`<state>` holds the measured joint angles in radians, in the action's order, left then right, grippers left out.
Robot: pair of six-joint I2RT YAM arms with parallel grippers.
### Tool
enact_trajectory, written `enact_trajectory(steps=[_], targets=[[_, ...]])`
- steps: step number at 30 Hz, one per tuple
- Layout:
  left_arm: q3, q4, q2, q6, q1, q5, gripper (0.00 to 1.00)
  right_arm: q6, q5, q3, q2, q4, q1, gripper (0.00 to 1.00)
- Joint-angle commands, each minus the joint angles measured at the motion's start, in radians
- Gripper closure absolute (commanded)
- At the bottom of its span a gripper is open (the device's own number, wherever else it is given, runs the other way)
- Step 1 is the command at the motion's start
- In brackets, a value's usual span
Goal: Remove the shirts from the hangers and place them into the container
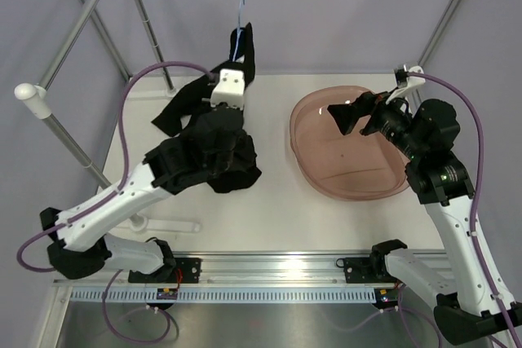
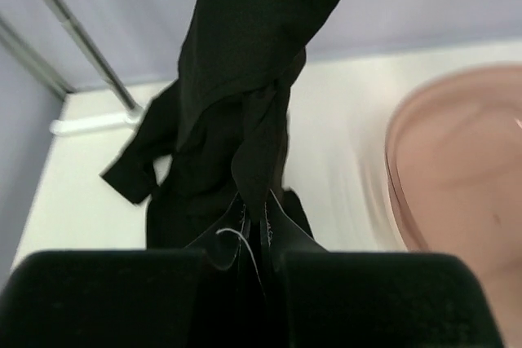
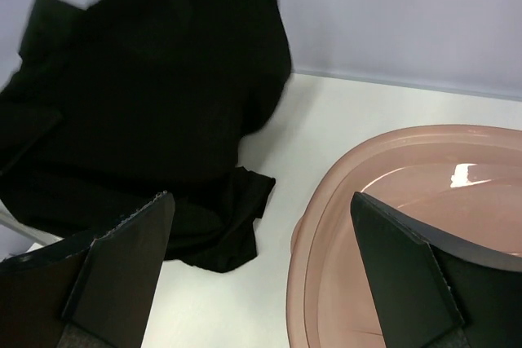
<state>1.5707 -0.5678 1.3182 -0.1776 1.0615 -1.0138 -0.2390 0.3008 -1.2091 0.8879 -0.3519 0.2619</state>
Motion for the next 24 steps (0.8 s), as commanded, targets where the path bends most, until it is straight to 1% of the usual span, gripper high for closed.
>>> enact_trajectory(steps=[1,2,4,5,6,8,9,11,12,13,14,15,17,19,21,22,23,24], targets=[[-0.110,0.025,-0.164,-0.091,-0.024,0.289,1.00,0.007,0.055,-0.093,0.045,-0.045,0.007,0.00],[-0.135,0.048,-0.221,-0.080,-0.024,0.325,1.00,0.009,0.070,-0.107,0.058,-0.061,0.005,0.00],[-0.178,0.062,-0.261,-0.039,-0.034,0.441,1.00,0.009,0.115,-0.147,0.094,-0.071,0.005,0.01],[-0.185,0.066,-0.290,-0.028,-0.035,0.473,1.00,0.006,0.132,-0.159,0.109,-0.078,0.005,0.00],[-0.189,0.066,-0.298,-0.008,-0.037,0.538,1.00,0.003,0.148,-0.184,0.140,-0.076,0.005,0.01],[-0.196,0.071,-0.310,0.012,-0.047,0.616,1.00,-0.013,0.188,-0.207,0.175,-0.068,0.005,0.01],[-0.195,0.077,-0.309,0.016,-0.069,0.698,1.00,-0.020,0.223,-0.233,0.213,-0.064,0.007,0.01],[-0.195,0.086,-0.301,0.015,-0.086,0.837,1.00,-0.040,0.233,-0.294,0.253,-0.059,0.017,0.00],[-0.193,0.097,-0.294,0.013,-0.095,0.871,1.00,-0.037,0.210,-0.319,0.294,-0.064,0.046,0.01],[-0.192,0.098,-0.286,0.012,-0.097,0.895,1.00,-0.017,0.193,-0.349,0.315,-0.087,0.063,0.03],[-0.187,0.100,-0.277,0.007,-0.097,0.909,1.00,-0.008,0.175,-0.421,0.339,-0.108,0.080,0.04],[-0.187,0.108,-0.268,0.003,-0.097,0.917,1.00,0.000,0.134,-0.450,0.373,-0.120,0.094,0.06],[-0.195,0.117,-0.261,-0.003,-0.097,0.928,1.00,0.024,0.110,-0.530,0.408,-0.125,0.134,0.08],[-0.202,0.123,-0.261,-0.005,-0.097,0.928,1.00,0.042,0.090,-0.588,0.434,-0.154,0.146,0.10],[-0.209,0.123,-0.260,-0.011,-0.097,0.929,1.00,0.061,0.087,-0.684,0.489,-0.191,0.148,0.11],[-0.209,0.118,-0.260,-0.013,-0.098,0.929,1.00,0.076,0.089,-0.713,0.506,-0.225,0.151,0.16],[-0.210,0.118,-0.258,-0.016,-0.098,0.931,1.00,0.086,0.092,-0.754,0.523,-0.242,0.151,0.17],[-0.215,0.120,-0.258,-0.017,-0.098,0.932,1.00,0.092,0.090,-0.762,0.542,-0.243,0.152,0.18]])
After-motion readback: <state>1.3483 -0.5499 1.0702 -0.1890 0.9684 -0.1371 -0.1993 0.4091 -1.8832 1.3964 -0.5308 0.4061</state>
